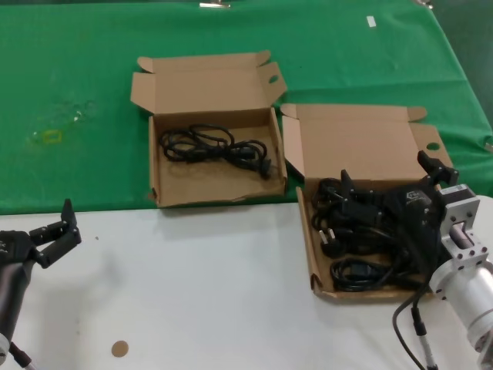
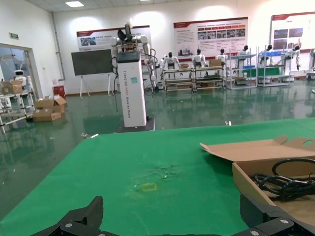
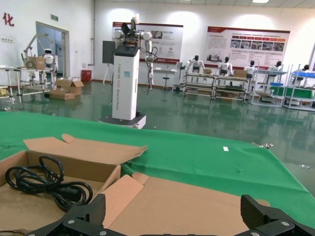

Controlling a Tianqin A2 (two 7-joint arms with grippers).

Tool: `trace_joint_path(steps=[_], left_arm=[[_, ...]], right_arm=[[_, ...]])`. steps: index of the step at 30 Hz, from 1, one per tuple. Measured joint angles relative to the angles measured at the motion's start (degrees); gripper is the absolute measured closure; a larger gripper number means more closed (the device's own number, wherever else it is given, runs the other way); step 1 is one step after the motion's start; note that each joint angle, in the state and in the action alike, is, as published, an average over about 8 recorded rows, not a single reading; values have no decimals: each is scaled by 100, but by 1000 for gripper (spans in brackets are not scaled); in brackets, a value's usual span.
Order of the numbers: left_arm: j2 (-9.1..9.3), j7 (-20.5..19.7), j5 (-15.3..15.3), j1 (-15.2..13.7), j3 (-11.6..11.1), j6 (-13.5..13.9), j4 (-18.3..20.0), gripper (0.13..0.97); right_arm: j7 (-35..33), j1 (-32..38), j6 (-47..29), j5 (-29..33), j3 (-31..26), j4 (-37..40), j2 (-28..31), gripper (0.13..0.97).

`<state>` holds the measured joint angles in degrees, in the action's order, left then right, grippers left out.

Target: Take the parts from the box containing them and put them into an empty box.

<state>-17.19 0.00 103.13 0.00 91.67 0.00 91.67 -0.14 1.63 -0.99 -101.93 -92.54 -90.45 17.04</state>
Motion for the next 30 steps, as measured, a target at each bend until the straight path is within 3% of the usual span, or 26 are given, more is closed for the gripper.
trace_joint_path(steps=[30], left_arm=[[0, 0, 0, 0, 0, 0, 0, 132]], right_arm=[[0, 0, 0, 0, 0, 0, 0, 129]])
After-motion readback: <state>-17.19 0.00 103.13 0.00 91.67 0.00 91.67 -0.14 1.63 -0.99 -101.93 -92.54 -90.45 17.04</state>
